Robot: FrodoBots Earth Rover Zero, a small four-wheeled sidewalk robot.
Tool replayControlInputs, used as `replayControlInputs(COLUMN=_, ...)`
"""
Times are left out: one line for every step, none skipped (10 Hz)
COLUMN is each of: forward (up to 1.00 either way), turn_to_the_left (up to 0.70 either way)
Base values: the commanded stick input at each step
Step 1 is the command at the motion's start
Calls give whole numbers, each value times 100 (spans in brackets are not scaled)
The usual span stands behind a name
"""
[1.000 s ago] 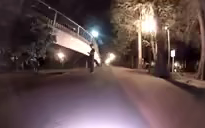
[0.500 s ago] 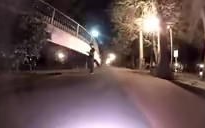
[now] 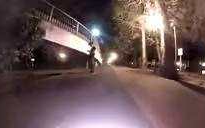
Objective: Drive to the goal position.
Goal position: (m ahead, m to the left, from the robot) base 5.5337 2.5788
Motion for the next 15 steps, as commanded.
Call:
replayControlInputs(forward=70, turn_to_the_left=14)
replayControlInputs(forward=70, turn_to_the_left=14)
replayControlInputs(forward=70, turn_to_the_left=14)
replayControlInputs(forward=70, turn_to_the_left=14)
replayControlInputs(forward=70, turn_to_the_left=14)
replayControlInputs(forward=70, turn_to_the_left=14)
replayControlInputs(forward=70, turn_to_the_left=14)
replayControlInputs(forward=70, turn_to_the_left=14)
replayControlInputs(forward=70, turn_to_the_left=14)
replayControlInputs(forward=70, turn_to_the_left=14)
replayControlInputs(forward=70, turn_to_the_left=14)
replayControlInputs(forward=70, turn_to_the_left=14)
replayControlInputs(forward=70, turn_to_the_left=14)
replayControlInputs(forward=70, turn_to_the_left=14)
replayControlInputs(forward=70, turn_to_the_left=14)
